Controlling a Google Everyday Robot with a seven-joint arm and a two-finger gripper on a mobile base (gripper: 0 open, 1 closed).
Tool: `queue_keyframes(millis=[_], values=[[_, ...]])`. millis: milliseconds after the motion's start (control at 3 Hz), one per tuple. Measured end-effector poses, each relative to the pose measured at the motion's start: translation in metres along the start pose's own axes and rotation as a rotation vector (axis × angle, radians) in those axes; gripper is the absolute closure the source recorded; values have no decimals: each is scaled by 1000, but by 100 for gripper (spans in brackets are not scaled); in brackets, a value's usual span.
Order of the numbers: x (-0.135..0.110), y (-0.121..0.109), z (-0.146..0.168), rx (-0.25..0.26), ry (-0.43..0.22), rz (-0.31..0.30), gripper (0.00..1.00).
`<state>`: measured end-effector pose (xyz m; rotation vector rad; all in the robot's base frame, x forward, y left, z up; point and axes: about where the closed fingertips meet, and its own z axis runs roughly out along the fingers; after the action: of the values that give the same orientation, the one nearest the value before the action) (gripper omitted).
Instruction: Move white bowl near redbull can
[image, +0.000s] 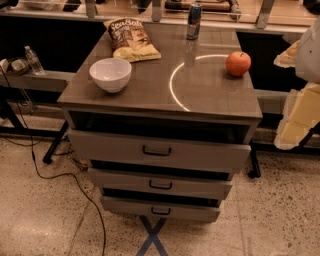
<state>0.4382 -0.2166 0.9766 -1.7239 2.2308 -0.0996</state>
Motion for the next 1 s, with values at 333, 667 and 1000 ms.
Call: queue_keyframes(millis=[333,667,1000], values=[[-9,-4,7,-10,-16,-22,0],[-35,-14,31,-42,-62,-86,0],[-103,-23,72,-55,-127,-197,0]])
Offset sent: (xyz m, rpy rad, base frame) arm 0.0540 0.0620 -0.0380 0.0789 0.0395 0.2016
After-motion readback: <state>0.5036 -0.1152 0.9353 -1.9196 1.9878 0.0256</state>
